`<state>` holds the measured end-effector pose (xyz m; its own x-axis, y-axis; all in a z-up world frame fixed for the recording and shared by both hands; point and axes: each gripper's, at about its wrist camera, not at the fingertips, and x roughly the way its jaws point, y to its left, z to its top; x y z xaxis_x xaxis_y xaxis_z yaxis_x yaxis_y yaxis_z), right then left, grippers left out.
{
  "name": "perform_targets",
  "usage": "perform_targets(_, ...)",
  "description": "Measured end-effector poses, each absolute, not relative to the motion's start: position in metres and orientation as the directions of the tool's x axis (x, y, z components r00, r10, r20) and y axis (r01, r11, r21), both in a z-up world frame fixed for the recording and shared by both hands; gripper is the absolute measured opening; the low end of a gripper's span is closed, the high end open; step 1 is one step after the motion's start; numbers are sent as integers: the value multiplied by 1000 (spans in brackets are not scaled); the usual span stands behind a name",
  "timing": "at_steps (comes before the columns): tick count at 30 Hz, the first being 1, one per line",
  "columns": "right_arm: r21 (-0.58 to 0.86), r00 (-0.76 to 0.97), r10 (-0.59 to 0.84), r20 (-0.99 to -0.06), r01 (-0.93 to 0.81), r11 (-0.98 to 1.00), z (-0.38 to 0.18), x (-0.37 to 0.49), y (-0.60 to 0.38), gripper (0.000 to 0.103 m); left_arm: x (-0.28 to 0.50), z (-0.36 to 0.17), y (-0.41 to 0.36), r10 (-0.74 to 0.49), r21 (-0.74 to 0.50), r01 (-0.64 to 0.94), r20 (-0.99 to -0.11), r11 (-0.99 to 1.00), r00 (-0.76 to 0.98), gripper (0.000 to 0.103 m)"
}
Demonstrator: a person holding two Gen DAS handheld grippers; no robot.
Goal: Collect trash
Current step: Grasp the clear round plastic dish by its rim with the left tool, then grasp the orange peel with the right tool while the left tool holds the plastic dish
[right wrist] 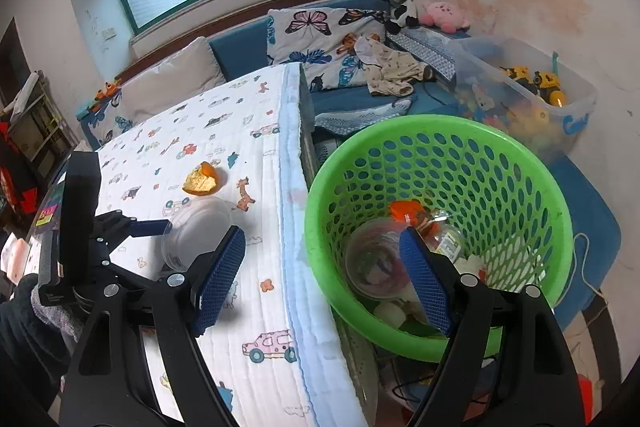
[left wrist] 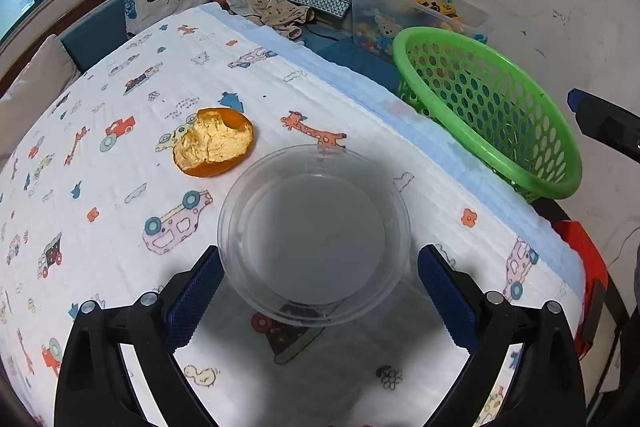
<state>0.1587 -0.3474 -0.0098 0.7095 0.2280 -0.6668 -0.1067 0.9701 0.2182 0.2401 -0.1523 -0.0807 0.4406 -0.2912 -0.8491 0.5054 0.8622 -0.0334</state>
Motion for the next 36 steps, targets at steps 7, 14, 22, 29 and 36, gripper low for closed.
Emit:
perform_targets(7,218,705,230,-671,-109,970,-12,160,-345,79,245,-85,-151,-309,-65,494,-849,867,430,94)
perform_targets(14,218,701,237,-672,-118,969,-12,162,-340,79,243,-85,-151,-309,-56,496,-841,867,444,89)
perform_targets(22,217,696,255,-672,-144,965,-11,168,-329,79,227,-68,-132,-305,-40,477,-815,878,493,88)
perform_targets(29,215,678,288,-676,-192,958,-14,182,-305,79,211,-53,-96,-269,-29,422,-809,906,522,88)
perform_targets(36,209,642,332,-691,-262,942,-20,208,-269,79,195,-40,-51,-227,-31,341,-801,940,554,88)
